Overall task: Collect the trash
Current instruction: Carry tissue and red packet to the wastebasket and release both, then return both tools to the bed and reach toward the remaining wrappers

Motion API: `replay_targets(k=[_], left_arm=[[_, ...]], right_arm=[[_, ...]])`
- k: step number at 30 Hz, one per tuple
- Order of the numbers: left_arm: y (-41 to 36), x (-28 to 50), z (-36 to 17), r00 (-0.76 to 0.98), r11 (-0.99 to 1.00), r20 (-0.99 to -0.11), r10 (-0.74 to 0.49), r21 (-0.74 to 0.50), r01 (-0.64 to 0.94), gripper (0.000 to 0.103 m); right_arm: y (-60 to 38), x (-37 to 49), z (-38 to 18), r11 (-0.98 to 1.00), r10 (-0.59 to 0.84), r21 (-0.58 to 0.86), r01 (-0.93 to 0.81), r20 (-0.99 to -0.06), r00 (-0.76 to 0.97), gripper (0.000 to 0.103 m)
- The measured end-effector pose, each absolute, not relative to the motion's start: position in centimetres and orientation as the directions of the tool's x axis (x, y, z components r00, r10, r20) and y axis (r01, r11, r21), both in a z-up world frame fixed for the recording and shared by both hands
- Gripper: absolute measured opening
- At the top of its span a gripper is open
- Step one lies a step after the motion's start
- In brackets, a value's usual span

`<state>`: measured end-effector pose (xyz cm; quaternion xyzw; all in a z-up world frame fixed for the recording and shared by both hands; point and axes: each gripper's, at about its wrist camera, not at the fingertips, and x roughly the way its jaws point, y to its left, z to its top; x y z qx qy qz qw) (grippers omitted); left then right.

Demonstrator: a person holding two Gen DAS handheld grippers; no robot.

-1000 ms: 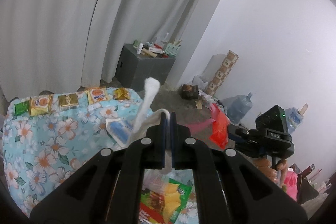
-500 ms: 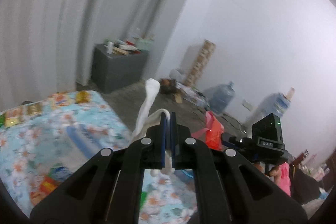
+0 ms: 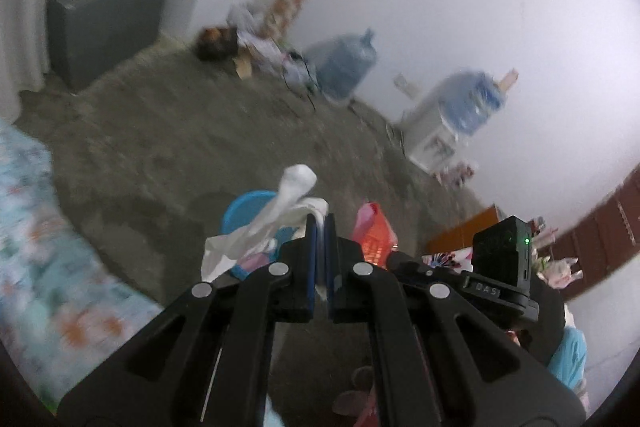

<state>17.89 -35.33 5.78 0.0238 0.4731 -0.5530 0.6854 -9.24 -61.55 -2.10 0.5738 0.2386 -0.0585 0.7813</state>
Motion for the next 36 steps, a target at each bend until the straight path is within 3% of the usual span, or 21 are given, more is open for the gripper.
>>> replay_targets(k=[3,5,6,7,8,9,11,18,25,31,36], left_arm=[[-40.4,18.1,3.0,-0.076,0.386,-0.697,-0.713,-0.480,0.788,0.002],[-42.7,18.3,1.1,-0.087,0.391,-0.712,-0.697,-0.478,0.787,0.013],[-44.3,18.2,-0.5,-0.104,0.404,-0.734,-0.671,-0.480,0.779,0.030],[-44.9,18.2,-1.5,-0.098,0.425,-0.751,-0.653,-0.470,0.774,0.047],[-45.7,18.3,-2.5,-0.086,0.450,-0.770,-0.632,-0.455,0.768,0.050],[-46.3,18.3,-3.7,-0.079,0.470,-0.790,-0.608,-0.439,0.766,0.050],[-46.8,18.4,-5.3,-0.094,0.491,-0.811,-0.577,-0.437,0.754,0.050],[-43.9,17.6,-3.8,-0.073,0.466,-0.785,-0.616,-0.437,0.769,0.057],[-37.0,14.9,1.9,0.015,0.449,-0.717,-0.697,-0.419,0.789,0.062],[-29.6,12.2,5.4,0.070,0.458,-0.699,-0.712,-0.386,0.801,0.063],[-20.2,11.6,8.6,0.212,0.530,-0.643,-0.736,-0.351,0.772,0.066]], right_arm=[[-64.2,-9.0,-4.9,0.292,0.135,0.848,0.442,-0.494,0.859,0.015],[-65.8,-8.1,-7.4,0.273,0.123,0.819,0.505,-0.551,0.826,0.017],[-66.5,-8.0,-8.4,0.262,0.113,0.798,0.542,-0.583,0.805,0.018],[-67.2,-7.6,-10.1,0.258,0.107,0.767,0.587,-0.627,0.772,0.026],[-67.7,-7.1,-11.7,0.250,0.107,0.737,0.628,-0.665,0.739,0.032],[-67.9,-7.0,-13.1,0.234,0.102,0.708,0.666,-0.700,0.707,0.044],[-68.3,-7.4,-15.9,0.198,0.108,0.656,0.728,-0.753,0.649,0.046],[-66.7,-9.5,-17.2,0.190,0.104,0.656,0.731,-0.753,0.649,0.050],[-64.4,-11.4,-13.6,0.254,0.078,0.695,0.673,-0.708,0.702,0.064],[-61.4,-8.7,-8.0,0.367,0.142,0.751,0.549,-0.629,0.764,0.064],[-57.5,-6.4,-3.2,0.449,0.235,0.793,0.411,-0.549,0.802,0.067]])
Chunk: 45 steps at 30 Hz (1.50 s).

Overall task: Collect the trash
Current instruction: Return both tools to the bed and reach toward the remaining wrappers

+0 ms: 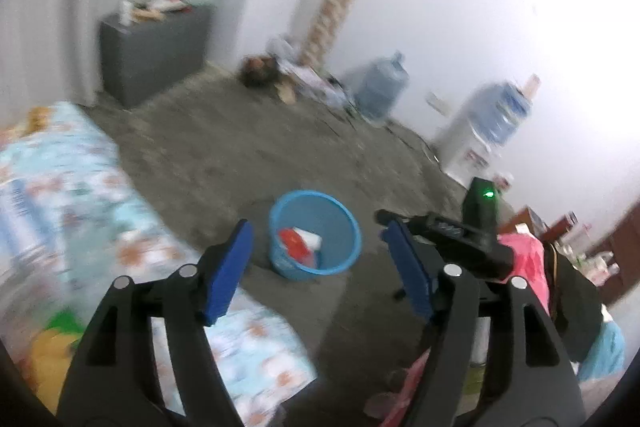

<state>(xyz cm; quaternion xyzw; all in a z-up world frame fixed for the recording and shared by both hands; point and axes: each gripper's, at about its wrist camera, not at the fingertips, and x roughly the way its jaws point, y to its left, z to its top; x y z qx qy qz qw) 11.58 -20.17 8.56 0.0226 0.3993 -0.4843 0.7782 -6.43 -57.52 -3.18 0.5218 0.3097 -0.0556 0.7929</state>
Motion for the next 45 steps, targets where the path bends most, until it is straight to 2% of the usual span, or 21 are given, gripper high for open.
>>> replay_targets(k=[9,19,24,33,38,40,45], left_arm=[[-3.6,12.1,10.8,0.447,0.688,-0.561,-0.697,-0.347,0.637,0.069],[9.2,13.7,8.9,0.572,0.788,-0.543,-0.615,-0.441,0.429,0.070],[13.2,14.1,7.7,0.593,0.802,-0.546,-0.592,-0.471,0.367,0.070],[17.3,16.0,7.3,0.618,0.814,-0.546,-0.566,-0.490,0.313,0.070],[18.8,19.2,7.6,0.598,0.812,-0.566,-0.568,-0.503,0.296,0.070],[19.0,20.7,7.8,0.587,0.816,-0.581,-0.563,-0.500,0.289,0.070],[18.4,23.6,7.5,0.549,0.824,-0.619,-0.561,-0.481,0.299,0.070]], right_arm=[[-48.5,-1.7,0.8,0.459,0.462,0.854,0.243,-0.463,0.757,0.068],[-35.2,7.6,0.8,0.341,0.775,0.935,0.098,-0.338,0.534,0.068],[-31.3,11.3,-0.8,0.360,0.783,0.921,0.151,-0.386,0.487,0.067],[-30.8,15.4,-6.8,0.330,0.764,0.869,0.367,-0.475,0.436,0.062],[-30.2,16.3,-7.5,0.321,0.774,0.873,0.367,-0.465,0.429,0.052],[-30.1,16.5,-7.7,0.311,0.778,0.879,0.362,-0.454,0.433,0.040],[-29.9,17.0,-7.6,0.276,0.792,0.900,0.337,-0.412,0.451,0.021]])
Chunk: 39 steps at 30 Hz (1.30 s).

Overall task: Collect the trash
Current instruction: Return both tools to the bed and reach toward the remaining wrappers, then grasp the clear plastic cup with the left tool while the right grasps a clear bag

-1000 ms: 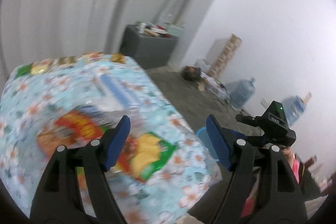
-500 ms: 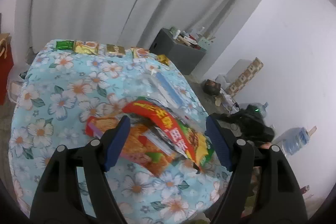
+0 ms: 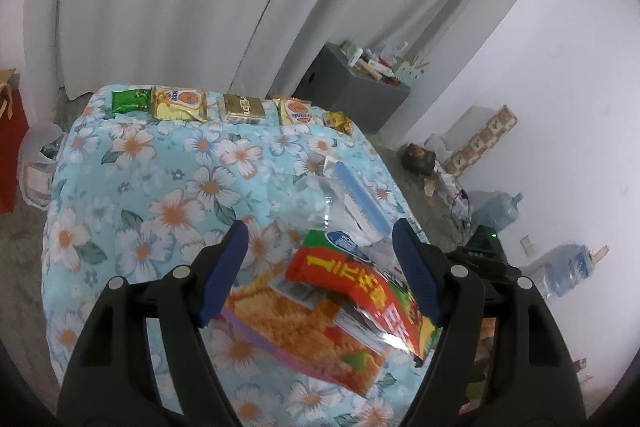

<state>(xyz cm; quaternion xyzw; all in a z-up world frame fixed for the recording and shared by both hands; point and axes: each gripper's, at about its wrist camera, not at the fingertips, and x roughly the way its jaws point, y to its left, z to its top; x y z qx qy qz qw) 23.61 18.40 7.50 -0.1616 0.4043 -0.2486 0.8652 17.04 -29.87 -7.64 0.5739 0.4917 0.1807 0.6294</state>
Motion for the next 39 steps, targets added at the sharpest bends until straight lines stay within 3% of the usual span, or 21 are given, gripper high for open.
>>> replay_targets(k=[6,12,16,30,39], left_arm=[[16.4,27.9,5.6,0.445,0.820,-0.689,-0.572,-0.493,0.290,0.071],[13.3,33.7,3.0,0.294,0.810,-0.756,-0.584,-0.520,0.272,0.077],[10.3,36.2,0.8,0.213,0.836,-0.819,-0.533,-0.471,0.282,0.079],[6.0,39.6,-3.9,0.118,0.882,-0.902,-0.416,-0.369,0.293,0.082],[6.4,39.4,-3.4,0.130,0.866,-0.877,-0.462,-0.415,0.278,0.064]], right_arm=[[-29.7,17.3,-6.1,0.272,0.794,0.921,0.278,-0.378,0.476,0.008],[-30.1,17.1,-5.0,0.255,0.795,0.938,0.237,-0.343,0.500,0.007],[-30.3,16.8,-4.7,0.237,0.802,0.945,0.226,-0.322,0.504,0.006],[-31.8,15.2,-4.5,0.199,0.821,0.960,0.196,-0.273,0.502,0.006],[-31.7,14.4,-4.5,0.177,0.834,0.967,0.183,-0.246,0.493,0.006]])
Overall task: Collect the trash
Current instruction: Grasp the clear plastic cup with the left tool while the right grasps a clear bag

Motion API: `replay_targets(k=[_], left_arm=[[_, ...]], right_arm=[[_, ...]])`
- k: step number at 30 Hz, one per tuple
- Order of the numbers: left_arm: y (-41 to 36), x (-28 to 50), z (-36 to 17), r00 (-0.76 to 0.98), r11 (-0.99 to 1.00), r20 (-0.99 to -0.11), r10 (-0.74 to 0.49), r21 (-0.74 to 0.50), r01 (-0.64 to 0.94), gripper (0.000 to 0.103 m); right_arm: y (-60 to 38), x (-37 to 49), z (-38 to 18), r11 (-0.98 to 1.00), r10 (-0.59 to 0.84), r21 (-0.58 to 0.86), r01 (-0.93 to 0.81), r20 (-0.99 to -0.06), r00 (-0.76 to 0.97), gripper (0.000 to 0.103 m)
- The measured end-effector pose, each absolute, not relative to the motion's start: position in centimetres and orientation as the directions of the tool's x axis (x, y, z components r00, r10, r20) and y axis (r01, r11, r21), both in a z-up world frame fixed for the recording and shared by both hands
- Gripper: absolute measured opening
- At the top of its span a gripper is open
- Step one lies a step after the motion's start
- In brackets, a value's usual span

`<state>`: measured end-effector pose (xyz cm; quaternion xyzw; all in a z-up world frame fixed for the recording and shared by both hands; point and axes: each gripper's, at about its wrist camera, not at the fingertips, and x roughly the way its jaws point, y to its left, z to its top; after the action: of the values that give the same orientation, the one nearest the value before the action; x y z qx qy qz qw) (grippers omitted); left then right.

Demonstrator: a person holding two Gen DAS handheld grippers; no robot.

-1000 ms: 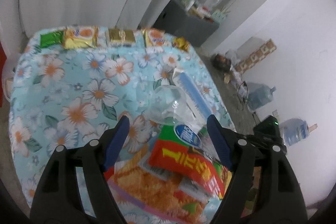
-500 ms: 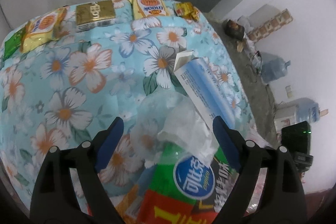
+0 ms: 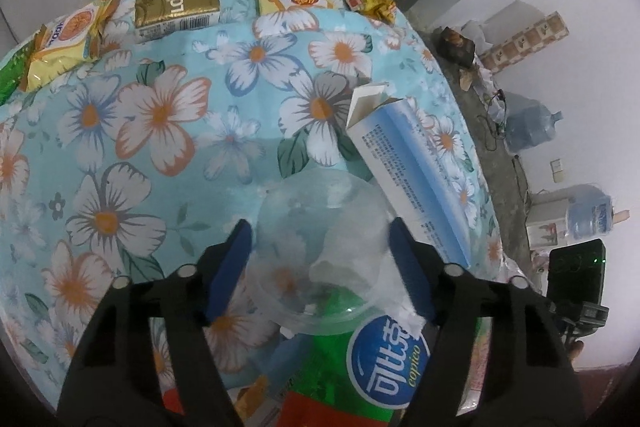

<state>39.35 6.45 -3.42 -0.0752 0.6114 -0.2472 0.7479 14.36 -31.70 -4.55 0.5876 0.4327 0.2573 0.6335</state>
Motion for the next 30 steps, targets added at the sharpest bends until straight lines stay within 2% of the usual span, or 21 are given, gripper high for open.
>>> replay_targets(k=[13,30], left_arm=[[9.7,37.3,-0.8,0.221,0.874,-0.853,-0.473,-0.422,0.239,0.063],[13.4,30.7,5.7,0.366,0.833,-0.749,-0.552,-0.475,0.285,0.063]], right_arm=[[-30.3,14.3,-3.0,0.180,0.838,0.972,0.149,-0.231,0.494,0.006],[-28.7,12.4,0.7,0.193,0.844,0.979,0.062,-0.198,0.498,0.006]])
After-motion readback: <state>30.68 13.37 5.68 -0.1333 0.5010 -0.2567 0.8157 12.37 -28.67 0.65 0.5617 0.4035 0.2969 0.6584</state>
